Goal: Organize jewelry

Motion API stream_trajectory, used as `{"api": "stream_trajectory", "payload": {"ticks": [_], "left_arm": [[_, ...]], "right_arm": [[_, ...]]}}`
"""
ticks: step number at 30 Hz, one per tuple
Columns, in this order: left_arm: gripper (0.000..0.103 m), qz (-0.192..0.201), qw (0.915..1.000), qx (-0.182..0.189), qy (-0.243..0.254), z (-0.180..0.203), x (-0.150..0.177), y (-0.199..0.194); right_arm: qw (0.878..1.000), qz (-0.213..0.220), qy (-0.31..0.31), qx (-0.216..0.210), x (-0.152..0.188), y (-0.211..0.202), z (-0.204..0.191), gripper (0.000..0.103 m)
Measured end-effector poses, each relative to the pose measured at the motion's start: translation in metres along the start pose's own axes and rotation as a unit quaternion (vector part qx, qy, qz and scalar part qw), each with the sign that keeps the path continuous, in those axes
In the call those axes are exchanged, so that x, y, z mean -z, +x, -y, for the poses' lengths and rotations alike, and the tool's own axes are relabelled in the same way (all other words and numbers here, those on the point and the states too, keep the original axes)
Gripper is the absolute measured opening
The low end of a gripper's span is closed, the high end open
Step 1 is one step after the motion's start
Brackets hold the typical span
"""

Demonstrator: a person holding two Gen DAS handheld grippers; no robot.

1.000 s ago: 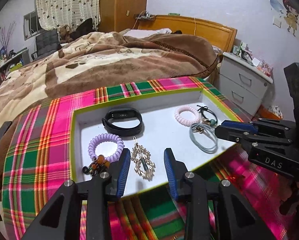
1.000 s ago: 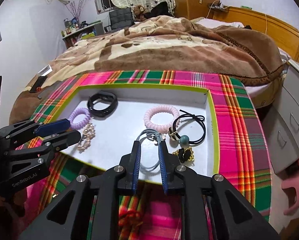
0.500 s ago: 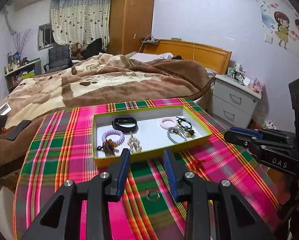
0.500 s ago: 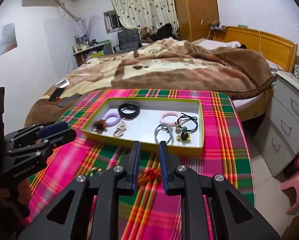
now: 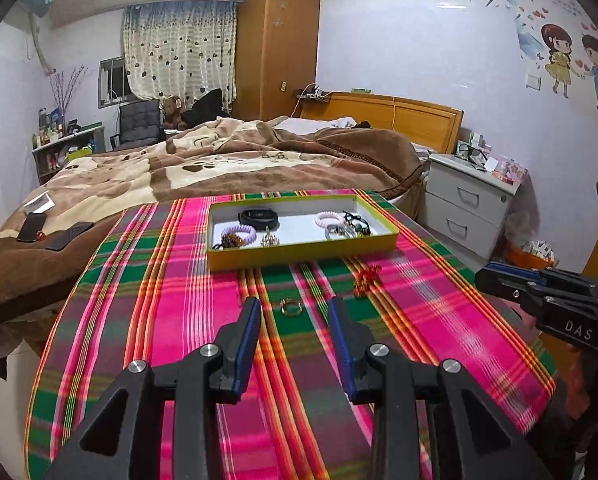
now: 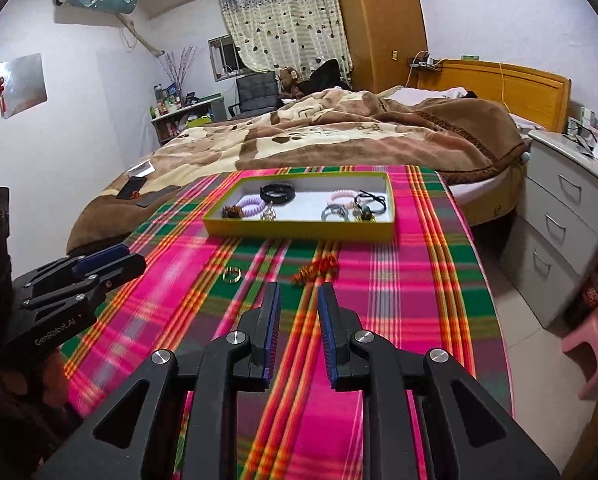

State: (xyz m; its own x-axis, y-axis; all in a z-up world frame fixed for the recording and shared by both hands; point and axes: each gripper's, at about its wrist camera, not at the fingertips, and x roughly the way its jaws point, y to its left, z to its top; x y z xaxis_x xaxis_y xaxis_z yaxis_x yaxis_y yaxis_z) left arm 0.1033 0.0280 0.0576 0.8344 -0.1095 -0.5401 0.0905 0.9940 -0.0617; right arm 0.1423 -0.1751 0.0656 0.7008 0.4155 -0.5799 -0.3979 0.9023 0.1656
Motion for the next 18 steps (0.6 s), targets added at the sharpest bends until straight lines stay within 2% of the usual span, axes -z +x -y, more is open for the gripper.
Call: {"api": "stream_trajectory", "payload": {"ticks": [8, 18], "left_arm": [[0.034, 0.000, 1.0000, -0.005, -0.001, 0.004, 0.019, -0.017], [0.034, 0.000, 0.9999, -0.010, -0.002, 0.003, 0.023, -0.020]], "right_arm": [[1.000, -0.003, -0.004, 0.005, 0.023, -0.014, -0.005, 0.020], [1.000, -0.003, -0.007, 0.003, 0.029, -0.015, -0.006, 0.021]]}}
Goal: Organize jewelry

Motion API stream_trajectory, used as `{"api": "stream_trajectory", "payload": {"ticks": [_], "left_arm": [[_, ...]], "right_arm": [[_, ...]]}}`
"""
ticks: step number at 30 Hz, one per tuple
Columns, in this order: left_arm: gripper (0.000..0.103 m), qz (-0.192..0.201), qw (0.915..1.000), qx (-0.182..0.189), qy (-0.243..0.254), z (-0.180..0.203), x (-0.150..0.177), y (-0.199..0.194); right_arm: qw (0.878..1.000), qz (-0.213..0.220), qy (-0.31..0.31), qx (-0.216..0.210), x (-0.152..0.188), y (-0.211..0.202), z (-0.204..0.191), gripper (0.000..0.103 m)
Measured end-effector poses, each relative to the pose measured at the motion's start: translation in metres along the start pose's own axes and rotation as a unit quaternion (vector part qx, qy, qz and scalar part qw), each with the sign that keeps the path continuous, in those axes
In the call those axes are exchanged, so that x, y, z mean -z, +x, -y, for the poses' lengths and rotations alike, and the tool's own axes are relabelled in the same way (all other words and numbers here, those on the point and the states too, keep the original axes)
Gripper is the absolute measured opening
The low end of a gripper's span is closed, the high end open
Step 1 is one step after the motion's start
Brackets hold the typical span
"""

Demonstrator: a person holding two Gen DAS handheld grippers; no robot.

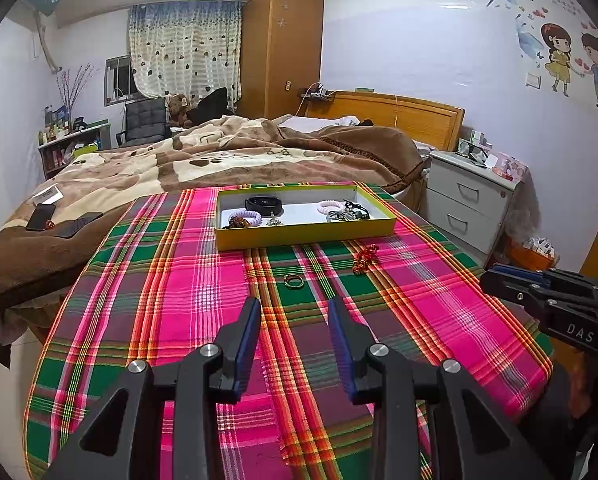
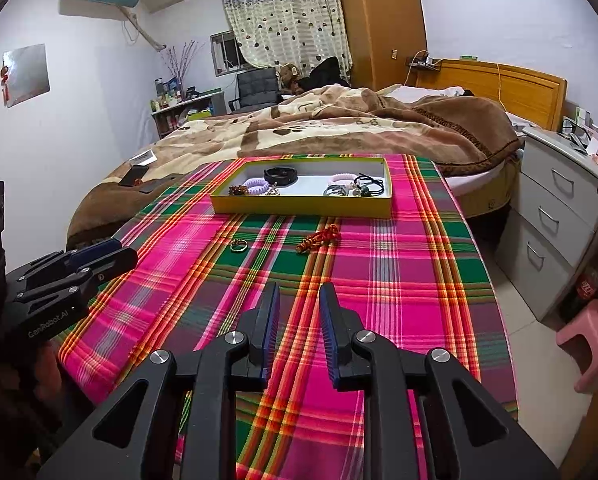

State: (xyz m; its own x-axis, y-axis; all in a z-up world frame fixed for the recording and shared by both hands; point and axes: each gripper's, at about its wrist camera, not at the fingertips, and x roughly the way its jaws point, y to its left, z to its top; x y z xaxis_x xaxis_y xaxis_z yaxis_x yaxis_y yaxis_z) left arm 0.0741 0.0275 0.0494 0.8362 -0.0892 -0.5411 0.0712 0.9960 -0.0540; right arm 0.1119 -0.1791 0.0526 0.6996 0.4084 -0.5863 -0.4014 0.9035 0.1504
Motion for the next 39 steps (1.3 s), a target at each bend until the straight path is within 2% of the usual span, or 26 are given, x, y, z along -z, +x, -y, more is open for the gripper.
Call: {"api": "stream_trajectory", "payload": {"ticks": [3, 5, 27, 39], "left_arm": [[0.034, -0.003, 1.0000, -0.003, 0.001, -0.001, 0.000, 0.003], [0.034, -0.005, 1.0000, -0.004, 0.000, -0.001, -0.001, 0.005], [0.034, -0.020, 0.9998, -0.003, 0.008, -0.006, -0.011, 0.044], [0.034, -0.071, 0.9974, 0.016, 0.008, -0.010, -0.019, 0.094]], "right_arm": [[1.000, -0.002, 0.002, 0.000, 0.000, 0.001, 0.000, 0.027], [1.000, -0.002, 0.002, -0.003, -0.001, 0.001, -0.001, 0.039], [1.000, -0.022, 0.003, 0.004, -0.012, 0.035, 0.004, 0.039], [0.999, -0.039, 0.007, 0.009, -0.021, 0.065, 0.010, 0.039]]}}
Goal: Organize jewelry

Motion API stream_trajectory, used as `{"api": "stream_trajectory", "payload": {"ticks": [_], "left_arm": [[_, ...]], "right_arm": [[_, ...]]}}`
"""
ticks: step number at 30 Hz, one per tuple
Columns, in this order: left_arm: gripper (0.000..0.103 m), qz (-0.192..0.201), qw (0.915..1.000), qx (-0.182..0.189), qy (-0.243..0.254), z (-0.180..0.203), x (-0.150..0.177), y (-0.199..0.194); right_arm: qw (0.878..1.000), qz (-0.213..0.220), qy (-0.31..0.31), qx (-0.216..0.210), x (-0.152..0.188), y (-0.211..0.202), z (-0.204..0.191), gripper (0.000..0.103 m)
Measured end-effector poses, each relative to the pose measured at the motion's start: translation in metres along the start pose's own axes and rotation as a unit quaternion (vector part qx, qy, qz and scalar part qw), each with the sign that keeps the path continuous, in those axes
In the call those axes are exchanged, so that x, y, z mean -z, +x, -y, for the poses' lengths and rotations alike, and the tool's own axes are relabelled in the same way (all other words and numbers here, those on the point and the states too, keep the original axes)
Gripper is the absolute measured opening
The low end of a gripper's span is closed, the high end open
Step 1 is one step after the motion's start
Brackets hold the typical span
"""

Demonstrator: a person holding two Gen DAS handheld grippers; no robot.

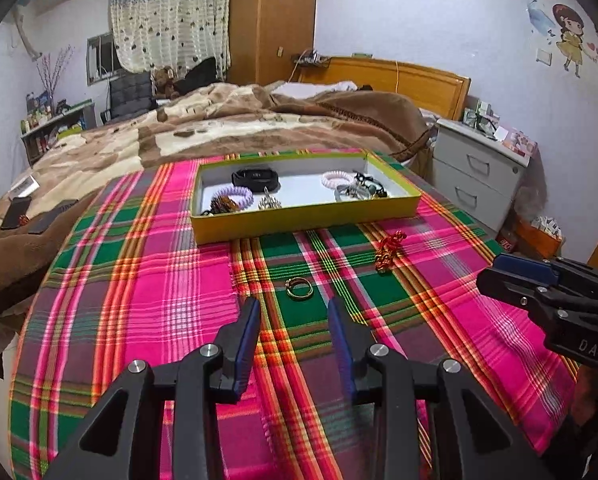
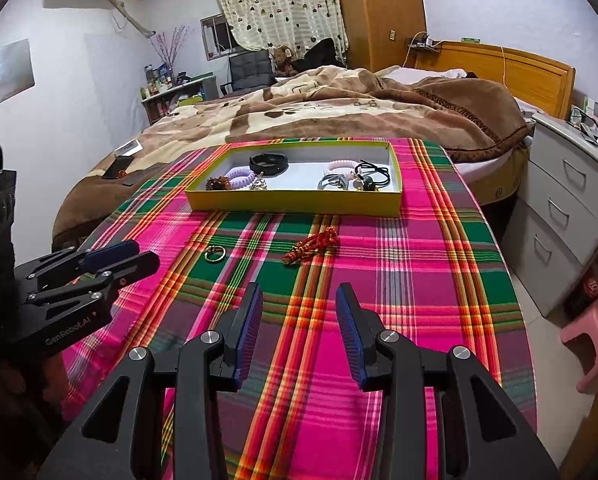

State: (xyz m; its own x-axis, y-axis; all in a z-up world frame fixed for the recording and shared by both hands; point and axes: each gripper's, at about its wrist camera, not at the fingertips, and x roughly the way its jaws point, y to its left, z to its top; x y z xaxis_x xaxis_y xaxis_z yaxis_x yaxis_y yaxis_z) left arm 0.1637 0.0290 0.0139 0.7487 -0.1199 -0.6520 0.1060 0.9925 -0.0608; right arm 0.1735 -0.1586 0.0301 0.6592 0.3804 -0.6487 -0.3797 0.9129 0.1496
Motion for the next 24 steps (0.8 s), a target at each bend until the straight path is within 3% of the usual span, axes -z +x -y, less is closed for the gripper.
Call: {"api": "stream_trajectory", "payload": {"ticks": [9, 21, 24], "left_arm": [[0.034, -0.050, 0.9986, 0.013, -0.009, -0.001, -0.014, 0.042], [0.034, -0.095, 0.9955, -0.003, -0.005, 0.005, -0.020, 0.081], [0.027, -0.096, 0.9953, -0.015, -0.001, 0.005, -0.021, 0.083]], "right_arm": [[1.000, -0.014, 0.008, 0.001, -0.007, 0.018, 0.008, 0.039], [0.999, -0.032, 0.019, 0.001, -0.018, 0.043, 0.014, 0.039], [0.999, -0.039, 0.024, -0.004, -0.021, 0.051, 0.014, 0.039]]}}
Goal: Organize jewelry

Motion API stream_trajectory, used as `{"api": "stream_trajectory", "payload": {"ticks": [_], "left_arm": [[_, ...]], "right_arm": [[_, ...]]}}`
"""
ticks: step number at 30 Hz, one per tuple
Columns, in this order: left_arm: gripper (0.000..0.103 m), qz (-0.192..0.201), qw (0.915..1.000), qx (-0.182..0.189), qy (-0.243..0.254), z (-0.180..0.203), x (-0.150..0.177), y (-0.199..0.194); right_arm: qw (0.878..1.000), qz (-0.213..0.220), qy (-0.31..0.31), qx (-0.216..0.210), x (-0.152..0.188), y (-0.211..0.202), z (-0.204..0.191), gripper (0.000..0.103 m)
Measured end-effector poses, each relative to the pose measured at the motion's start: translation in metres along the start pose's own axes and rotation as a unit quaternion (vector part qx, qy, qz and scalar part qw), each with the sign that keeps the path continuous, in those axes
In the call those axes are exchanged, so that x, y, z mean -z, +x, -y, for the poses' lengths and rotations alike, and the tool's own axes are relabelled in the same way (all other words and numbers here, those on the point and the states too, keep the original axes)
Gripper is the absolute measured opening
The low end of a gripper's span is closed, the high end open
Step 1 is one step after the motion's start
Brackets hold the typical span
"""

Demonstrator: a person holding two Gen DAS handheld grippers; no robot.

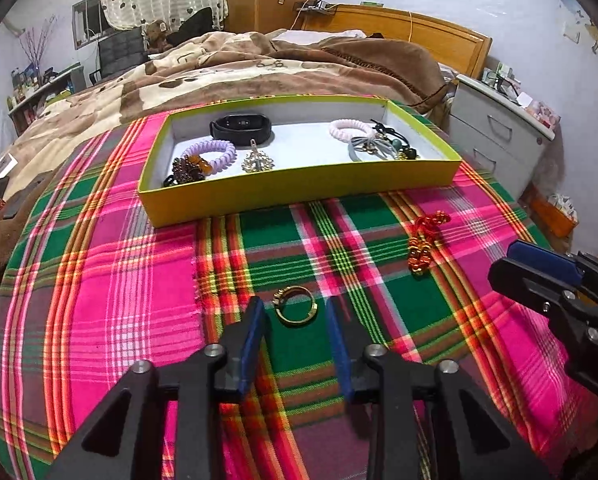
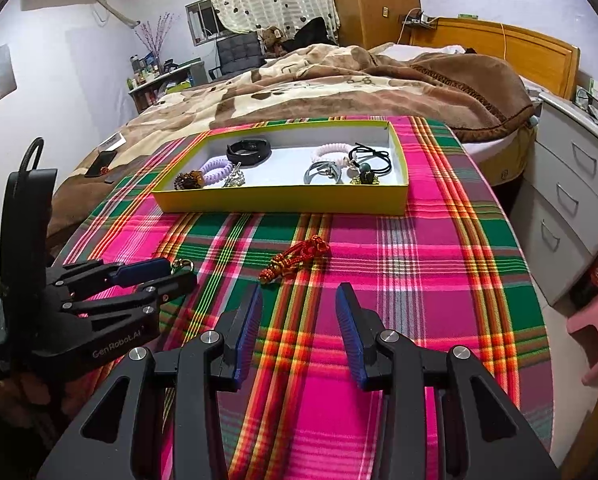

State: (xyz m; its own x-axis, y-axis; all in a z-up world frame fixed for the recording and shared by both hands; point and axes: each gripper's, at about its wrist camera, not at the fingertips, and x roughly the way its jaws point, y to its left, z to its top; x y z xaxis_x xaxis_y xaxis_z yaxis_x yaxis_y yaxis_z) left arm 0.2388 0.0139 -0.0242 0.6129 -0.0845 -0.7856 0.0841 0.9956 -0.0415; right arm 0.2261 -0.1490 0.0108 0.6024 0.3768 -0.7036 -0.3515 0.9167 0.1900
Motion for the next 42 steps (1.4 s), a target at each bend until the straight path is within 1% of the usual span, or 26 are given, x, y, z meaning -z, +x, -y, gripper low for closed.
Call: {"api": "stream_trajectory", "payload": {"ticks": [1, 5, 8, 15, 20, 24, 25, 27, 28, 29, 32, 40, 41, 42], "left_arm": [[0.022, 0.000, 1.0000, -0.003, 0.000, -0.001, 0.000, 0.000], [0.022, 0.003, 0.9999, 0.012, -0.012, -0.007, -0.001, -0.001], [0.022, 0.012, 0.9995, 0.023, -0.021, -0.011, 0.000, -0.006], [0.022, 0.032, 0.9979, 0.034, -0.044, -0.025, 0.010, -0.023], [0.022, 0.045, 0.9970, 0.040, -0.050, -0.033, 0.013, -0.033], [0.022, 0.054, 0.9964, 0.043, -0.050, -0.035, 0.013, -0.038], [0.022, 0.055, 0.9963, 0.044, -0.050, -0.036, 0.014, -0.039], [0.022, 0.056, 0.9962, 0.044, -0.050, -0.036, 0.014, -0.039], [0.022, 0.056, 0.9961, 0.046, -0.051, -0.036, 0.014, -0.039], [0.022, 0.056, 0.9961, 0.046, -0.051, -0.036, 0.014, -0.040], [0.022, 0.057, 0.9961, 0.046, -0.050, -0.036, 0.015, -0.040], [0.022, 0.063, 0.9960, 0.046, -0.044, -0.032, 0.017, -0.048], [0.018, 0.065, 0.9959, 0.047, -0.043, -0.031, 0.018, -0.050], [0.001, 0.066, 0.9959, 0.048, -0.041, -0.030, 0.017, -0.051]], "right_arm": [[1.000, -0.001, 0.002, -0.002, -0.002, 0.002, 0.000, 0.039], [1.000, -0.007, 0.006, -0.008, -0.006, 0.009, -0.003, 0.039], [1.000, -0.015, 0.011, -0.013, -0.009, 0.016, -0.005, 0.039], [0.999, -0.033, 0.022, -0.011, -0.014, 0.034, -0.009, 0.039], [0.998, -0.048, 0.029, 0.004, -0.018, 0.050, -0.014, 0.039], [0.998, -0.053, 0.019, 0.028, -0.019, 0.057, -0.018, 0.039], [0.998, -0.054, 0.016, 0.034, -0.019, 0.057, -0.019, 0.038], [0.997, -0.055, 0.009, 0.046, -0.019, 0.058, -0.019, 0.029], [0.997, -0.055, 0.005, 0.054, -0.019, 0.058, -0.018, 0.020], [0.997, -0.055, 0.004, 0.056, -0.019, 0.058, -0.017, 0.016], [0.997, -0.056, 0.001, 0.057, -0.018, 0.056, -0.013, 0.013], [0.998, -0.049, 0.007, 0.038, -0.009, 0.043, -0.009, 0.012], [0.998, -0.046, 0.008, 0.033, -0.008, 0.040, -0.009, 0.012], [0.999, -0.043, 0.007, 0.029, -0.007, 0.036, -0.010, 0.012]]}}
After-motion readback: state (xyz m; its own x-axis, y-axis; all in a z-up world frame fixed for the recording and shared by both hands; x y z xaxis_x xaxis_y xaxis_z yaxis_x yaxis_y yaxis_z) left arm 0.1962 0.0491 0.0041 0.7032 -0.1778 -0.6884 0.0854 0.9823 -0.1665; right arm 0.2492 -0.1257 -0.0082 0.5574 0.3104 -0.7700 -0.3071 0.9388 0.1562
